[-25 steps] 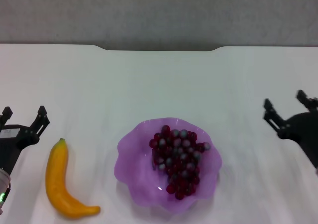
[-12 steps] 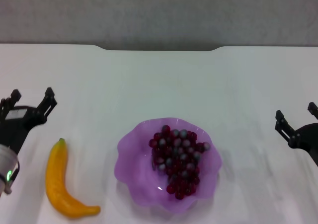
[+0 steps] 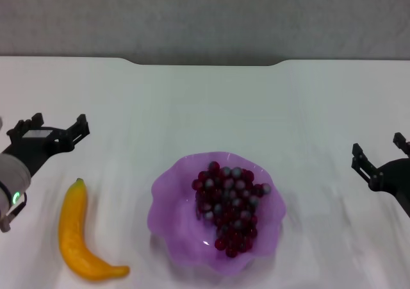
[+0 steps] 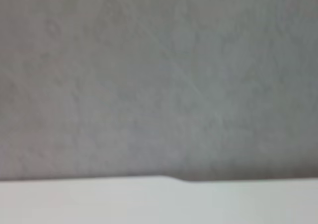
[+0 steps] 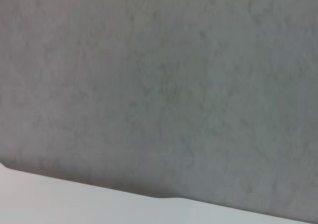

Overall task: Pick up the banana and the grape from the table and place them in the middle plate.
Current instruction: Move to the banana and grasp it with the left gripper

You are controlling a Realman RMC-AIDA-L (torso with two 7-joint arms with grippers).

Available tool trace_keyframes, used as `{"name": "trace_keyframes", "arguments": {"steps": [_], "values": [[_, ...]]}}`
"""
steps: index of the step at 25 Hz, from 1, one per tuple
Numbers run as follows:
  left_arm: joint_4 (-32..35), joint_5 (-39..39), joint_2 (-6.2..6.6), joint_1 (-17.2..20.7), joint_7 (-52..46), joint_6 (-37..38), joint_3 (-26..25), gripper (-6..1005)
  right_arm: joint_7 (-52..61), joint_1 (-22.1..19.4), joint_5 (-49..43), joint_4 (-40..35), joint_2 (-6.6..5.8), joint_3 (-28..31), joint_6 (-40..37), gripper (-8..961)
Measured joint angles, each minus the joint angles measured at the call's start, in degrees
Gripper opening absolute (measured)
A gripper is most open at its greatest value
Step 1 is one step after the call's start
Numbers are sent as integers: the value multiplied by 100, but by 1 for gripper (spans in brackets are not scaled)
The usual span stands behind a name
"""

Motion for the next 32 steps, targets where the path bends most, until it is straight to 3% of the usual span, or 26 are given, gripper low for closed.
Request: {"name": "trace_keyframes", "arguments": {"steps": [6, 8, 9, 11, 13, 16, 27, 32], "values": [[-975, 131, -12, 116, 364, -2170, -577, 880, -3, 83, -29, 5, 4, -4, 284, 851], [-1082, 178, -13, 101, 363, -2498, -660, 879, -3, 83, -35, 8, 3, -4, 311, 851], [-1446, 450, -16, 53, 231, -3362, -872, 879, -3, 83, -31, 7, 3, -4, 315, 851], [-1513, 558, -17, 49, 151, -3513, -890, 879, -3, 83, -24, 3, 2, -4, 319, 851], [-1760, 1217, -21, -22, -478, -4232, -912, 879, -3, 83, -24, 0, 1, -4, 324, 851], [-1816, 1603, -15, -181, -1004, -4867, -912, 878, -3, 83, -31, 7, 5, -4, 325, 851], [-1716, 1616, -28, -300, -1658, -5177, -592, 877, -3, 74, -12, 6, 10, -4, 324, 851], [-1072, 1627, -32, -532, -1756, -5083, -560, 876, -3, 78, -13, 14, 10, -4, 322, 851]]}}
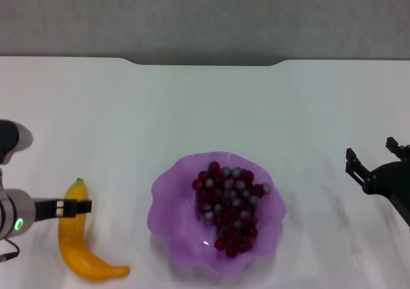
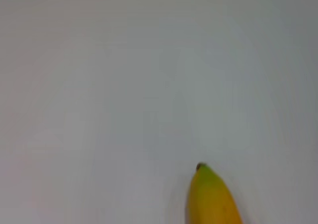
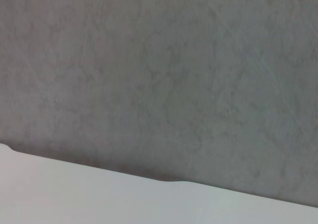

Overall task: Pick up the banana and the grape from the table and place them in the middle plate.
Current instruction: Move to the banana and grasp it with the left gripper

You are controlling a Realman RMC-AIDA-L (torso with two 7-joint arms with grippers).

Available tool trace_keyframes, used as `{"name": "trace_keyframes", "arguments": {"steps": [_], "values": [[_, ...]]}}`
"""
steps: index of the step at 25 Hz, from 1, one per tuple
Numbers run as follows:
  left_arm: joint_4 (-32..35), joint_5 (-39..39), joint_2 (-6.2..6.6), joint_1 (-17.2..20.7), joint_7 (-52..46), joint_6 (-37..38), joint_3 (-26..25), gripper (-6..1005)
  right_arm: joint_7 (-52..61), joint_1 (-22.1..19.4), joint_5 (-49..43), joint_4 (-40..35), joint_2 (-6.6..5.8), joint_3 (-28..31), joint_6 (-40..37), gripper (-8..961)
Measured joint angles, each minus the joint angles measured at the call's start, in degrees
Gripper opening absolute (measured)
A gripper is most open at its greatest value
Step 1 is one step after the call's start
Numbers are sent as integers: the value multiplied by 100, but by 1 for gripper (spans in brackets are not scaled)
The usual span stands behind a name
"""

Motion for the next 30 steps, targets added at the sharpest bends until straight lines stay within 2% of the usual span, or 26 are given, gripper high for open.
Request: {"name": "trace_keyframes", "arguments": {"steps": [4, 30], "values": [[412, 0, 0, -189, -70, 86, -1, 876, 0, 2, 0, 10, 0, 0, 0, 850], [770, 5, 3, -294, -139, 175, 95, 873, 0, 73, -15, 28, -9, 19, -34, 850]]}}
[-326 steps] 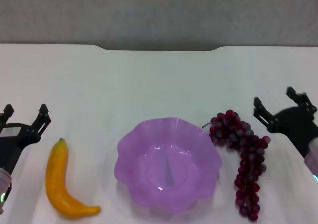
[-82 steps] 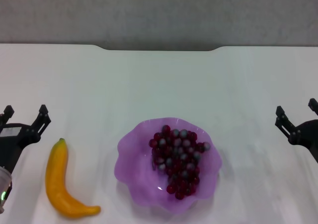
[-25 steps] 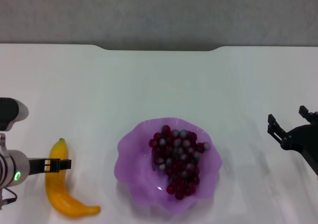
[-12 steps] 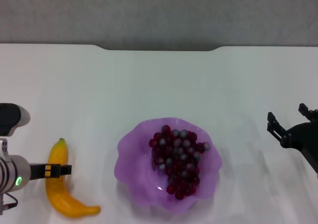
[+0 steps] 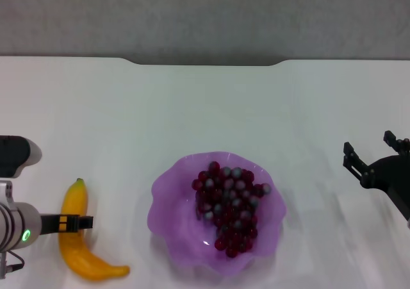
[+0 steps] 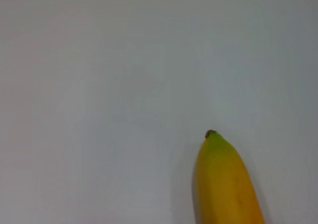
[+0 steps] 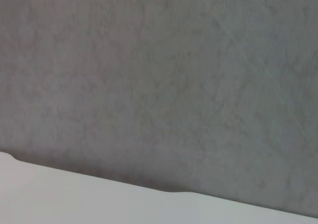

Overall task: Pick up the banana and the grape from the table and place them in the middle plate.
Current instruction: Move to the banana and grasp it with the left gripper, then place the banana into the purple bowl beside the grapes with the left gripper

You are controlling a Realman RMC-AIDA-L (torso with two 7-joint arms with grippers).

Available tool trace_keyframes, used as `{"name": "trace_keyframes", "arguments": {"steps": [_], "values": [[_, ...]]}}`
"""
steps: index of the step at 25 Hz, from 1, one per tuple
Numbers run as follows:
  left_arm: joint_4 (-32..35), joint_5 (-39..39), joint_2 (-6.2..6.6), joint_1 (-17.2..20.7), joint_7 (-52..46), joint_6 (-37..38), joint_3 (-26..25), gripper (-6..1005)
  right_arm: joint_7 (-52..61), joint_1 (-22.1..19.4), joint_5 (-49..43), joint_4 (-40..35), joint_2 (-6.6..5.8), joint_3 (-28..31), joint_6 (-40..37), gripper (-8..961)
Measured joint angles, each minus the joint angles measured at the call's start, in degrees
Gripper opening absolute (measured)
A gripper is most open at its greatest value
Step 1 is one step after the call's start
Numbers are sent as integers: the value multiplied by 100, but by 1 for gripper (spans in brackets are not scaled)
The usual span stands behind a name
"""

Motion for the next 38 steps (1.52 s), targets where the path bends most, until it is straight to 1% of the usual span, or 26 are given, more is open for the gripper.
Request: {"name": "trace_keyframes", "arguments": {"steps": [6, 12, 19, 21, 25, 29, 32, 34, 38], "values": [[15, -1, 3, -54, 3, -1, 114, 872, 0, 2, 12, -12, 0, -18, -4, 850], [67, -1, 1, -90, 15, 14, 139, 696, 0, 2, 20, -25, 10, -19, -14, 850], [73, -1, 4, -84, 15, 37, 138, 516, 0, -11, 22, -26, 9, -10, -19, 849], [65, -1, 5, -84, 19, 37, 139, 515, 0, -14, 22, -22, 9, -10, -21, 849], [-327, -1, 19, 19, 48, -18, 105, 512, 0, -30, 22, -19, 8, -10, -30, 849], [-1119, -76, 42, 238, 234, -269, -101, 512, 0, -32, 22, -26, 9, -14, -30, 849], [-1775, -613, 42, 369, 787, -711, -369, 512, 0, -32, 21, -27, 7, -18, -30, 849], [-2008, -1241, 42, 423, 1292, -918, -512, 512, 0, -26, 15, -28, 2, -19, -26, 849], [-2052, -2612, 36, 456, 2265, -1133, -696, 513, 0, -8, 2, -28, 0, -19, -23, 849]]}}
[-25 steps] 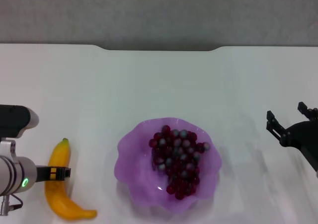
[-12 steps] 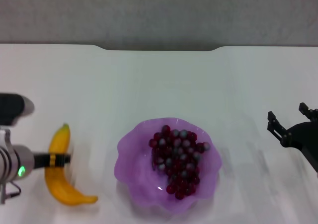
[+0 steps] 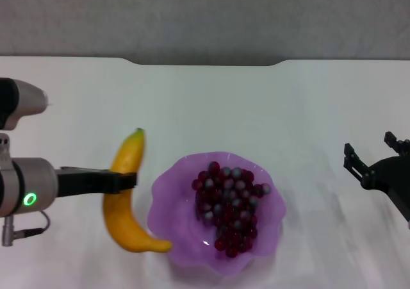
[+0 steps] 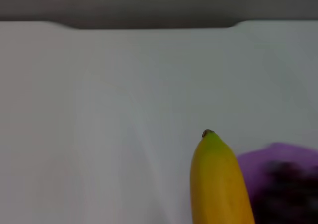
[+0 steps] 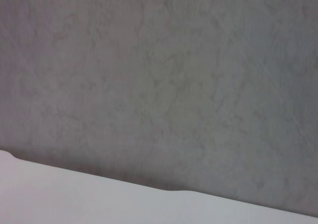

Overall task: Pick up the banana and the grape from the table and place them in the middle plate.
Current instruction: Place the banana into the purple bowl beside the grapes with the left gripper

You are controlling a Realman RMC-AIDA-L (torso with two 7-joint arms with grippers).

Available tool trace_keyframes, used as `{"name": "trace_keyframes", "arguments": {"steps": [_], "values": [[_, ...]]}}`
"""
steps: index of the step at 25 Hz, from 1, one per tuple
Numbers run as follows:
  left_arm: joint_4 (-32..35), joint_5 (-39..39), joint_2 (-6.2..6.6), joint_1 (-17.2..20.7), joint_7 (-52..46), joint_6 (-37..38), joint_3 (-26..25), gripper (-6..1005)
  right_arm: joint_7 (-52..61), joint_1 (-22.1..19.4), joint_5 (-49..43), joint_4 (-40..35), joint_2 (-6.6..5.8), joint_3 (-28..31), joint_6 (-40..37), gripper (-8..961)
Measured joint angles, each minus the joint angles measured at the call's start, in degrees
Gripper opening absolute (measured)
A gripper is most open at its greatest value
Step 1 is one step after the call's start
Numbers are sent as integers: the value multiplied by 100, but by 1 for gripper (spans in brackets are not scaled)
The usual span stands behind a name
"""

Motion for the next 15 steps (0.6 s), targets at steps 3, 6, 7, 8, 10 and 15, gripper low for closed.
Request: {"name": "trace_keyframes", "arguments": {"steps": [3, 6, 7, 8, 10, 15], "values": [[166, -808, -14, -26, 466, 7, 9, 513, 0, 9, -1, 1, -1, 0, 9, 849], [470, -1601, -27, -62, 1061, 139, 54, 513, 0, 13, 0, -2, 0, 2, 12, 849], [614, -1806, -29, -86, 1268, 186, 46, 513, 0, 16, -3, 3, 2, 0, 11, 849], [830, -2092, -28, -124, 1548, 245, 24, 513, 0, 18, -8, 10, 3, -1, 10, 849], [1281, -2586, -27, -226, 2081, 293, -40, 513, 0, 28, -15, 20, 4, -6, 18, 849], [2503, -3621, -23, -547, 3248, 362, -522, 513, 0, 44, -16, 37, 15, -9, 14, 849]]}}
